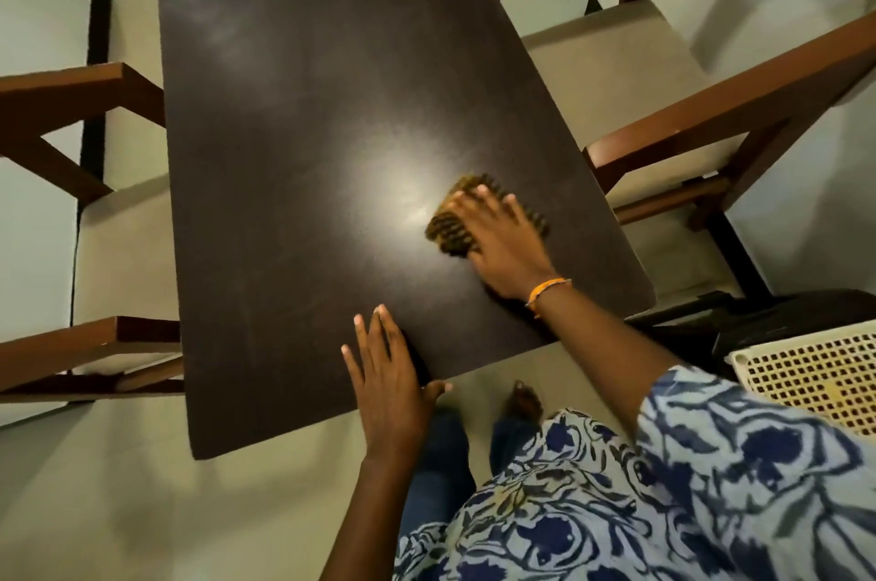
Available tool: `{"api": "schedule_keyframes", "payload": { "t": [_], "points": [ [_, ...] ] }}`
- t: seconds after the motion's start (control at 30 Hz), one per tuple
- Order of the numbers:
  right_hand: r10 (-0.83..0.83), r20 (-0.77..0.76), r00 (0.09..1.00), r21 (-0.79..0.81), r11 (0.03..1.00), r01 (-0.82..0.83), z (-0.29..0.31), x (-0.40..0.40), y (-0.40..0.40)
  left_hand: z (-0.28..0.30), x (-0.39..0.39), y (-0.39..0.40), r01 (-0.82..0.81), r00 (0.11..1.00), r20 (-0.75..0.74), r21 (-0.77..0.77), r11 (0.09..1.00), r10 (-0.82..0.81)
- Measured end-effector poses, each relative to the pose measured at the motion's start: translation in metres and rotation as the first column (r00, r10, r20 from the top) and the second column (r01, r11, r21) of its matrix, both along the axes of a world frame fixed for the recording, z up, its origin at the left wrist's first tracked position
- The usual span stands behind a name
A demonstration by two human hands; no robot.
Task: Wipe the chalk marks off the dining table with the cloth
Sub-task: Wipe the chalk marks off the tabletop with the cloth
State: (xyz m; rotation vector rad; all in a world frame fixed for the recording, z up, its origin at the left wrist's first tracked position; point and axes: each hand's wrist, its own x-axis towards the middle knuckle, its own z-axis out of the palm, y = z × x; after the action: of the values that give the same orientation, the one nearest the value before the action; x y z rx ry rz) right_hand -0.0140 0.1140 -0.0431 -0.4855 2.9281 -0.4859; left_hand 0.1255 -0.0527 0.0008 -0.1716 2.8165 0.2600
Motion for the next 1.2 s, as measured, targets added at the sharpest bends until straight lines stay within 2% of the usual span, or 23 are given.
{"api": "schedule_keyframes", "payload": {
  "t": [0.07, 0.13, 0.43, 0.57, 0.7, 0.83, 1.0, 1.2],
  "points": [
    [-0.186, 0.006, 0.982, -0.016, 0.982, 0.187, 0.001, -0.009, 0.051, 0.002, -0.005, 0.012, 0.048, 0.999, 0.010, 0.019, 0.999, -0.048],
    [-0.301, 0.007, 0.953, -0.002, 0.953, 0.301, 0.001, -0.005, 0.086, 0.003, -0.010, 0.025, 0.098, 0.995, 0.012, 0.052, 0.994, -0.099],
    [-0.384, 0.046, 0.922, -0.028, 0.922, 0.385, 0.000, 0.121, 0.108, -0.001, -0.055, 0.071, 0.273, 0.962, -0.020, 0.127, 0.954, -0.273],
    [-0.383, 0.068, 0.921, -0.013, 0.923, 0.385, 0.002, 0.129, 0.104, -0.001, -0.083, 0.079, 0.266, 0.964, -0.052, 0.176, 0.948, -0.261],
    [-0.293, 0.037, 0.955, 0.053, 0.955, 0.291, 0.002, 0.097, 0.103, -0.004, -0.113, 0.076, 0.217, 0.976, -0.056, 0.175, 0.960, -0.210],
    [-0.229, 0.021, 0.973, 0.072, 0.971, 0.227, 0.000, 0.024, 0.089, -0.006, -0.148, 0.064, 0.133, 0.991, -0.034, 0.161, 0.978, -0.129],
    [-0.275, 0.010, 0.961, 0.070, 0.959, 0.274, -0.002, -0.078, 0.071, -0.008, -0.189, 0.044, 0.092, 0.996, -0.030, 0.183, 0.979, -0.088],
    [-0.250, -0.020, 0.968, 0.059, 0.966, 0.250, -0.007, -0.189, 0.065, -0.013, -0.232, 0.025, -0.006, 0.997, -0.080, 0.160, 0.987, 0.019]
  ]
}}
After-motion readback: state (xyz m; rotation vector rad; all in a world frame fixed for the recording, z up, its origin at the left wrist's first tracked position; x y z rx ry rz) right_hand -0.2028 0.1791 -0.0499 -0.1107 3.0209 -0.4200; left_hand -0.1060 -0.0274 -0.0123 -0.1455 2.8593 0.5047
